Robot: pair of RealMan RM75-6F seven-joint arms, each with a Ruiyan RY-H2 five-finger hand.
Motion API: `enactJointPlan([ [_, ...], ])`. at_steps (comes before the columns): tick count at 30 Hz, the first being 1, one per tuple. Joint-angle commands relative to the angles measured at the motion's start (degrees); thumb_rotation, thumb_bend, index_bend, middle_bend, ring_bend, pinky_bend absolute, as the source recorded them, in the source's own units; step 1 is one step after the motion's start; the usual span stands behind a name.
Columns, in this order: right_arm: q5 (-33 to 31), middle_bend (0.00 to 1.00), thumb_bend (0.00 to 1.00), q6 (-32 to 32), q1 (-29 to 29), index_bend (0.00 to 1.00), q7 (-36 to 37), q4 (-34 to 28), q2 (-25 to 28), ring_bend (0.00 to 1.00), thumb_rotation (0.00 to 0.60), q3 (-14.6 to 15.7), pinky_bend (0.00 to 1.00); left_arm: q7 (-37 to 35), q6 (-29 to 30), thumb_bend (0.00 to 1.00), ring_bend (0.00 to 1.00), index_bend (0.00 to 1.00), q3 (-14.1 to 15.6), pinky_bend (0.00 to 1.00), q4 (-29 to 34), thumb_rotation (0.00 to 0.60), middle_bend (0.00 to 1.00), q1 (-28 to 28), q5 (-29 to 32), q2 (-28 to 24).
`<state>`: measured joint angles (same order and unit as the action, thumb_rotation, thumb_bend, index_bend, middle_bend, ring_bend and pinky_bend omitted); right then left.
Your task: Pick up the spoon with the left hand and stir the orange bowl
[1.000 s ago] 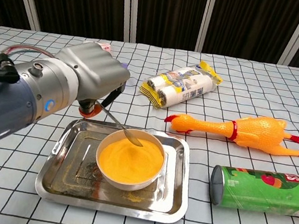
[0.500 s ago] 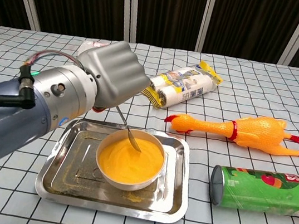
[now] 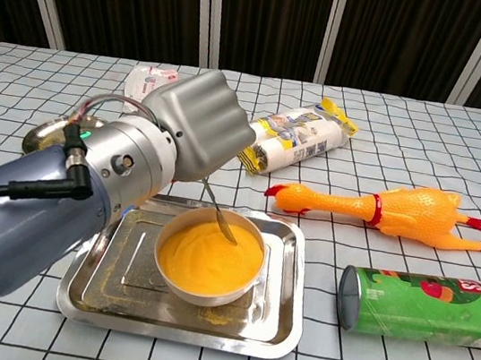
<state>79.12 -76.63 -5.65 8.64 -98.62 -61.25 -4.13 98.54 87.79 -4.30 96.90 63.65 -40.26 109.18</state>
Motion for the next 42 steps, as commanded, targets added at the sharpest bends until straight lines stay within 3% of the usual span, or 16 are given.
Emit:
enactJointPlan([
  [1,0.0,0.0,0.37,0.1,0.0,0.0,0.1,0.0,0.0,0.0,0.6,0.0,0.0,0.7,-0.1,0.99,0.89,0.8,0.1,0.92,-0.5,0.6,0.99,0.0,0.1,0.8],
  [14,0.1,0.0,0.37,-0.1,0.0,0.0,0.0,-0.1,0.1,0.0,0.6,0.0,0.0,2.5,-0.2,0.99,0.89,0.8,1.0,0.92,4.0,0.6,0.99,-0.9,1.4,-0.8],
  [26,-0.2,0.0,0.37,-0.1,0.1,0.0,-0.3,-0.4,0.1,0.0,0.6,0.0,0.0,2.7,1.2,0.99,0.89,0.8,4.0,0.92,9.4,0.6,0.99,-2.4,0.1,-5.5],
  [42,-0.6,0.0,0.37,0.3,0.0,0.0,0.3,-0.4,0.2,0.0,0.6,-0.1,0.0,0.7,-0.1,0.99,0.89,0.8,1.1,0.92,1.9,0.6,0.99,-1.6,-3.0,-1.5],
])
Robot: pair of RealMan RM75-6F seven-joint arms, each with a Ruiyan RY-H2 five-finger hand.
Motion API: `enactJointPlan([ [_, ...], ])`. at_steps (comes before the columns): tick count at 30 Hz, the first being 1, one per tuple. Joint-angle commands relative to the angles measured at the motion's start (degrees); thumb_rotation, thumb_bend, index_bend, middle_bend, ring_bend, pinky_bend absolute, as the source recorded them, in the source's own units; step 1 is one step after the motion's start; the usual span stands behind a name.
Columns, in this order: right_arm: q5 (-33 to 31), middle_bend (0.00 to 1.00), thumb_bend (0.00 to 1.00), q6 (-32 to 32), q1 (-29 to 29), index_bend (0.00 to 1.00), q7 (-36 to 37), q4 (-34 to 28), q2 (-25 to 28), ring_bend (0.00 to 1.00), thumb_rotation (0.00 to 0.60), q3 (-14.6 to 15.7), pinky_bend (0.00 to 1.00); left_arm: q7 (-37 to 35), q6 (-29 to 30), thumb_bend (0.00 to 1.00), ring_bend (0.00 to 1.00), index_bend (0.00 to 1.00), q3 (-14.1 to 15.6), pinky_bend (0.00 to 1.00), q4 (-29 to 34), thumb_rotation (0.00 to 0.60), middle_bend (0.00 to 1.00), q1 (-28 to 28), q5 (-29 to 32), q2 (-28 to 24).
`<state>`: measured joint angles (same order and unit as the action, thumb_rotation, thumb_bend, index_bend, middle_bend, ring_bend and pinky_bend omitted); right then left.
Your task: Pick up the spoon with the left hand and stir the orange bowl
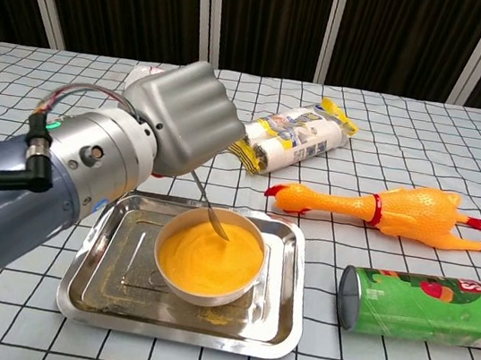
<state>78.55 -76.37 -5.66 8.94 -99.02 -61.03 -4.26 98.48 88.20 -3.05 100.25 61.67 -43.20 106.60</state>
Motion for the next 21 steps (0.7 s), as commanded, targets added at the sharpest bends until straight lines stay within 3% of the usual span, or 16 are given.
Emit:
enactJointPlan([
  [1,0.1,0.0,0.37,0.1,0.0,0.0,0.1,0.0,0.0,0.0,0.6,0.0,0.0,1.0,-0.7,0.99,0.89,0.8,-0.1,0.92,-2.1,0.6,0.99,0.5,-0.1,1.6],
  [11,0.1,0.0,0.37,0.3,-0.1,0.0,0.3,-0.1,0.1,0.0,0.6,0.1,0.0,2.4,-1.4,0.99,0.89,0.8,0.4,0.92,-3.0,0.6,0.99,0.2,0.4,2.9],
  [21,0.0,0.0,0.37,0.3,0.0,0.0,0.0,-0.4,0.2,0.0,0.6,0.1,0.0,3.2,-0.8,0.99,0.89,0.8,1.0,0.92,1.1,0.6,0.99,-1.2,2.5,1.5],
])
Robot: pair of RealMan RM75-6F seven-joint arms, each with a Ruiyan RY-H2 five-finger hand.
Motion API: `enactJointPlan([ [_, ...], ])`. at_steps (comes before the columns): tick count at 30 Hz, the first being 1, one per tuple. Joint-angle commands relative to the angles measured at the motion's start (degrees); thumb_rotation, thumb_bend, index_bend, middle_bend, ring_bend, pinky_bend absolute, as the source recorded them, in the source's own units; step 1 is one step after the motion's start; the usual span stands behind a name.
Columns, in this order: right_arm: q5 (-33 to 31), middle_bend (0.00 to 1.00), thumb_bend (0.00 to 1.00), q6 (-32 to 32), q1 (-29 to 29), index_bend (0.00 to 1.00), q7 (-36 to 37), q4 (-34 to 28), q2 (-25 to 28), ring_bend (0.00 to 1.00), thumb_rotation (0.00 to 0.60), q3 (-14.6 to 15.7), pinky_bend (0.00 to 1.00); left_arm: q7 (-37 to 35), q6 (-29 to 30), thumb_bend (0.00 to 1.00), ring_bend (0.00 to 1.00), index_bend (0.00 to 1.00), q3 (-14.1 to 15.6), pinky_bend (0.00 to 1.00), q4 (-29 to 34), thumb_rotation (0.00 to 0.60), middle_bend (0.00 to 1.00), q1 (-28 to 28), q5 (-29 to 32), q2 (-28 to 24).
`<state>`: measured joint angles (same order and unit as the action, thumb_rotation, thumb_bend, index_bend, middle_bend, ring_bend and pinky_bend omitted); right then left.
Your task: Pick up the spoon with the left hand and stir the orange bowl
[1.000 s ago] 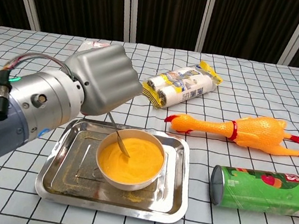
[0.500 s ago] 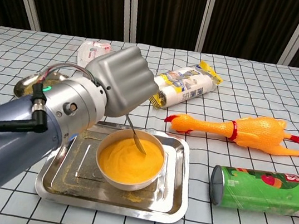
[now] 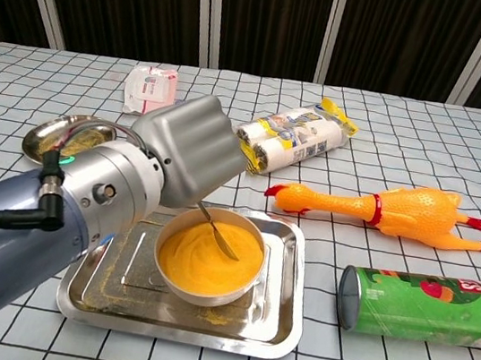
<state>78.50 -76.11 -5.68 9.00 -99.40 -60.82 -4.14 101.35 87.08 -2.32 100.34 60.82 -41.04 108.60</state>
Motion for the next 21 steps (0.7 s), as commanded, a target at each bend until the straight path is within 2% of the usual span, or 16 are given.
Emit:
enactJointPlan([
  [1,0.0,0.0,0.37,0.0,0.0,0.0,-0.1,-0.1,0.0,0.0,0.6,0.0,0.0,0.5,0.4,0.99,0.89,0.8,0.5,0.92,1.5,0.6,0.99,-0.3,0.2,-0.7],
  [12,0.1,0.0,0.37,0.0,0.0,0.0,-0.1,-0.1,0.0,0.0,0.6,0.0,0.0,1.1,2.0,0.99,0.89,0.8,2.3,0.92,7.1,0.6,0.99,-1.0,-1.7,-4.1],
  [21,-0.1,0.0,0.37,0.0,0.0,0.0,-0.1,-0.2,0.0,0.0,0.6,0.0,0.0,-0.1,2.7,0.99,0.89,0.8,1.0,0.92,7.1,0.6,0.99,-1.4,-2.6,-4.4],
])
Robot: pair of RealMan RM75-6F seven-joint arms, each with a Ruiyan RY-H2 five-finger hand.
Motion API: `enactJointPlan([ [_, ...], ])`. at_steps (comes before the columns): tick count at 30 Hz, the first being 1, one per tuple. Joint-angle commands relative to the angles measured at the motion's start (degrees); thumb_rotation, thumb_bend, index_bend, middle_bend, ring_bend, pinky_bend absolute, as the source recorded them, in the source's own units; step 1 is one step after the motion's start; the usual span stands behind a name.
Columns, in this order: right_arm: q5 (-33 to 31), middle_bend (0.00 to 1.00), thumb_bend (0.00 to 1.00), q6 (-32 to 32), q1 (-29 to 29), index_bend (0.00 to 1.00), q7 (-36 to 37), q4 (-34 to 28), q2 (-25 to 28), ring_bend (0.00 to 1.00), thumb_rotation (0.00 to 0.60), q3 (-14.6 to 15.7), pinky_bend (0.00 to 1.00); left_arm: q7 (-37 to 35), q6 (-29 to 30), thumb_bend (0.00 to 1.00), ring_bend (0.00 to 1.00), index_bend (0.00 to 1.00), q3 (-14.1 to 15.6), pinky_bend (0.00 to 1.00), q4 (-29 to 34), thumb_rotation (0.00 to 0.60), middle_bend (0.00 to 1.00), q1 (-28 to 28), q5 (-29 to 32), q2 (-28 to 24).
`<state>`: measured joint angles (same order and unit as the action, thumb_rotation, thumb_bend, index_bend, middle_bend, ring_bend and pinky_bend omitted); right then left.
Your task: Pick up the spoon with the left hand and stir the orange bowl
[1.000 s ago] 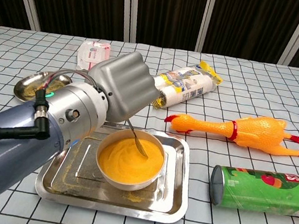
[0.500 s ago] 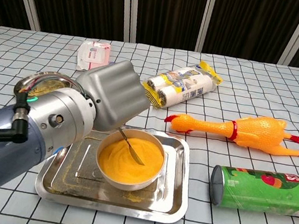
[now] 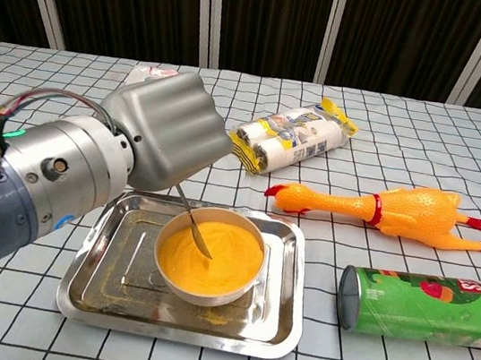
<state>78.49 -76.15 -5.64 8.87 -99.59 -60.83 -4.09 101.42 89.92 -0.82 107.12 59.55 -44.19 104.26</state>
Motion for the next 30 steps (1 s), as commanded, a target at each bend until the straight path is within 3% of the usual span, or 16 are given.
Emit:
enactJointPlan([
  [1,-0.1,0.0,0.37,0.2,0.0,0.0,0.1,0.0,0.0,0.0,0.6,0.0,0.0,0.0,-0.3,0.99,0.89,0.8,-0.7,0.92,0.6,0.6,0.99,-0.1,1.0,-0.2],
  [6,-0.1,0.0,0.37,0.3,-0.1,0.0,0.3,-0.1,0.1,0.0,0.6,0.0,0.0,-0.1,-0.7,0.99,0.89,0.8,-2.7,0.92,3.0,0.6,0.99,-0.4,5.2,-0.5],
  [15,-0.2,0.0,0.37,0.3,-0.1,0.0,0.3,-0.2,0.1,0.0,0.6,0.0,0.0,1.8,-1.4,0.99,0.89,0.8,-3.7,0.92,4.7,0.6,0.99,0.6,9.2,-1.5],
  [30,-0.5,0.0,0.37,0.6,-0.1,0.0,0.4,-0.4,0.2,0.0,0.6,-0.1,0.0,3.1,-1.6,0.99,0.89,0.8,-7.2,0.92,2.1,0.6,0.99,3.1,16.4,1.6],
])
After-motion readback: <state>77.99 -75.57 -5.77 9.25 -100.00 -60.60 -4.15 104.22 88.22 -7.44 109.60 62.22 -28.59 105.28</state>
